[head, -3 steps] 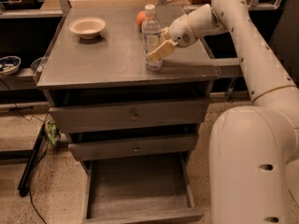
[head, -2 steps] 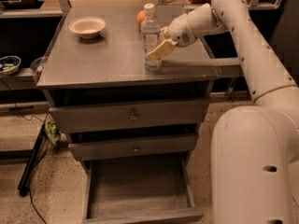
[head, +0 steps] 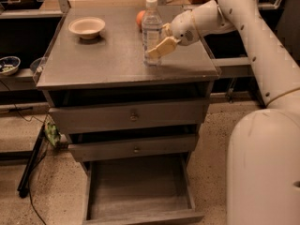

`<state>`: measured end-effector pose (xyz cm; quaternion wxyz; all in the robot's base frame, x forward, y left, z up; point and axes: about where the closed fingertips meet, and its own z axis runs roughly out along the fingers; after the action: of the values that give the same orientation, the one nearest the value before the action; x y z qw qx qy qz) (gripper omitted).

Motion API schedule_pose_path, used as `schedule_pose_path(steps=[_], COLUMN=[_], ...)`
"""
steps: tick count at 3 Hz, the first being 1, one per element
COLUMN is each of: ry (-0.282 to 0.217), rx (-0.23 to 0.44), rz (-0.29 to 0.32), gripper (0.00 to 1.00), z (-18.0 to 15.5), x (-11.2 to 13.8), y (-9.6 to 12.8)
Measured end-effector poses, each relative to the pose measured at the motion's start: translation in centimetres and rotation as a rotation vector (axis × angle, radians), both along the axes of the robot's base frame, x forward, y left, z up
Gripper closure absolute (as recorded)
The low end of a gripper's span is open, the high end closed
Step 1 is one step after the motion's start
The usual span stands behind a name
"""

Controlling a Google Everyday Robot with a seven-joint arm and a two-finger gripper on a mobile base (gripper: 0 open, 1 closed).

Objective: Place blue plastic bottle into bottom drawer

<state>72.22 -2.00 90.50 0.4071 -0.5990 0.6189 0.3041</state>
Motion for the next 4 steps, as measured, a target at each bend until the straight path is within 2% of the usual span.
schedule_pose_path(steps=[2, 4], ry=[-0.009, -0.026], rx=[0.002, 0.003], rz=[0.012, -0.019], gripper=[1.00, 1.00], z=[2.0, 3.1], x=[-4.0, -10.2], y=[0.1, -0.4])
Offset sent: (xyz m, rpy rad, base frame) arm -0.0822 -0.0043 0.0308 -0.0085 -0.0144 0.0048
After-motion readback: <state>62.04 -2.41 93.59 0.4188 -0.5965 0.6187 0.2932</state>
